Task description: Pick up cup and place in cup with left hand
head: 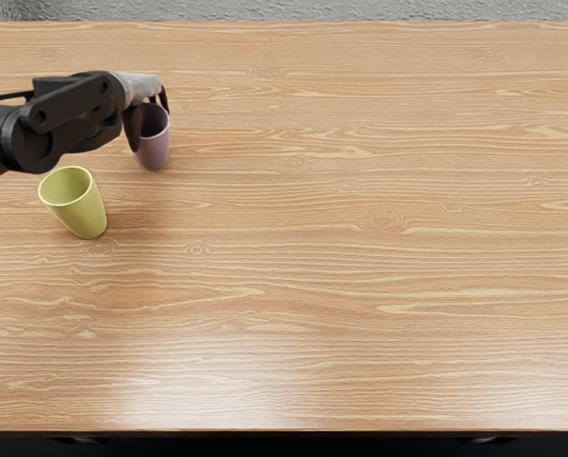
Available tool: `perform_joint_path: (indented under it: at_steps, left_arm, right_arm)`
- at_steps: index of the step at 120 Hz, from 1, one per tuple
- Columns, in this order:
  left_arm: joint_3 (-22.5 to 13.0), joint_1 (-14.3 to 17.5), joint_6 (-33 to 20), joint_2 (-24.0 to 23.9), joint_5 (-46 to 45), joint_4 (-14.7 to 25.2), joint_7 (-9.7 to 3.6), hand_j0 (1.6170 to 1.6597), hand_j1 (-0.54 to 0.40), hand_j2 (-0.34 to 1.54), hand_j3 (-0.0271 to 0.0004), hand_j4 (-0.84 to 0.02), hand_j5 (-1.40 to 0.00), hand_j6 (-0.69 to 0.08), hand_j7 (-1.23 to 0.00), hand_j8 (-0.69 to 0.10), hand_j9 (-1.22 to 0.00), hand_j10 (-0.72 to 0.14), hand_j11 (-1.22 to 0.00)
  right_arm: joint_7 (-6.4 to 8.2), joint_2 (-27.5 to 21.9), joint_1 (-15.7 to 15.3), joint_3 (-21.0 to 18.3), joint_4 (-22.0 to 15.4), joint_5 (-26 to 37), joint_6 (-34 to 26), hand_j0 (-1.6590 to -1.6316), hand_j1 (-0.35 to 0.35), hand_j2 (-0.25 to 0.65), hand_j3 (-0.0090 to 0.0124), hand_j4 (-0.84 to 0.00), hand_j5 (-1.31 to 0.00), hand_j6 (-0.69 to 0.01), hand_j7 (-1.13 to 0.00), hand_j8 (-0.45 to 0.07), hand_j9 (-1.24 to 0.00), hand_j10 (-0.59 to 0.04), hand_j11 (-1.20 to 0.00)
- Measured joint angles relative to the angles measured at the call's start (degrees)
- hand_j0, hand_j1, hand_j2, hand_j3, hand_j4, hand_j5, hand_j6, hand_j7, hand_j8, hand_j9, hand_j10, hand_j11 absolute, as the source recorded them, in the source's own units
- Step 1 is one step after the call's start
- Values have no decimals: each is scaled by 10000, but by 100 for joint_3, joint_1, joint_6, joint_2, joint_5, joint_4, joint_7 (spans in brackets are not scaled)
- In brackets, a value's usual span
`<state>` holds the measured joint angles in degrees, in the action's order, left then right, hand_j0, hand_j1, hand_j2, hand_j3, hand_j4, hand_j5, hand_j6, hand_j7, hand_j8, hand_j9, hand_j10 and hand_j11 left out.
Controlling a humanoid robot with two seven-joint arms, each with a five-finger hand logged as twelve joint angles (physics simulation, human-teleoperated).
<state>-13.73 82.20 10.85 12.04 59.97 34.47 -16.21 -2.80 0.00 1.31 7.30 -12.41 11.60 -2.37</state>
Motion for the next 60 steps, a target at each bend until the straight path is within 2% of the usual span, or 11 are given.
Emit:
perform_joint_path:
  at_steps: [11,18,30,45,57,60]
  left_arm:
    - [6,130,68,73,-104,122,-53,16570,-1622,1928,0,-4271,-6040,-3096,-6070,-3311,-6304,-4818,-6398]
    - [10,291,103,214,-146,278,-158,16569,-1576,1823,0,-4201,-6197,-3063,-6125,-3322,-6329,-4821,-6402]
    - [19,297,133,314,-194,500,-283,16570,-1556,2083,0,-4304,-6315,-3194,-6198,-3514,-6358,-4808,-6409]
    - [32,298,115,726,-283,1077,-503,16569,-1532,2080,0,-4373,-6402,-3277,-6347,-3681,-6386,-4787,-6418]
    - [101,297,79,1029,-315,1684,-742,16563,-1299,1745,0,-4369,-6466,-3361,-6407,-3701,-6405,-4760,-6425]
    - [122,297,49,1047,-322,1834,-799,16563,-1281,1813,0,-4418,-6490,-3104,-6391,-3625,-6406,-4765,-6425]
  right_arm:
    - [2,0,5,-5,1,0,0,-16581,-3203,-49,0,-240,-311,-241,-311,-241,-311,-241,-311]
    - [3,0,7,-7,1,0,0,-16581,-3203,-49,0,-240,-311,-241,-311,-240,-311,-240,-311]
    - [6,0,8,-8,1,0,0,-16581,-3203,-49,0,-240,-311,-241,-311,-241,-311,-240,-311]
    - [9,0,9,-9,1,0,0,-16581,-3203,-49,0,-240,-311,-240,-311,-240,-311,-240,-311]
    - [14,0,9,-13,1,0,0,-16581,-3203,-49,0,-240,-311,-240,-311,-240,-311,-239,-311]
    - [14,0,9,-16,1,0,0,-16581,-3203,-49,0,-239,-310,-239,-310,-239,-310,-238,-310]
